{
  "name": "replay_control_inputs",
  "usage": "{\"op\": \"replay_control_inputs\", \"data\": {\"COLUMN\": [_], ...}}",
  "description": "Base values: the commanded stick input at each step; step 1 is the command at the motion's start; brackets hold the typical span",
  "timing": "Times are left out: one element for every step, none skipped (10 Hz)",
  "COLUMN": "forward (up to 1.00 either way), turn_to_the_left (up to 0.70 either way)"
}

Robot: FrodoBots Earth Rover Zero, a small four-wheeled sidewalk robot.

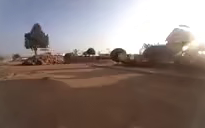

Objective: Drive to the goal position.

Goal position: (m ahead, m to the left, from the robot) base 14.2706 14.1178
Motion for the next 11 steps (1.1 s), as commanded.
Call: {"op": "replay_control_inputs", "data": {"forward": [0.70, 0.70, 0.70, 0.70, 0.70, 0.70, 0.70, 0.70, 0.70, 0.70, 0.70], "turn_to_the_left": [0.00, 0.00, 0.00, 0.00, 0.00, 0.00, 0.00, 0.00, 0.00, 0.00, 0.17]}}
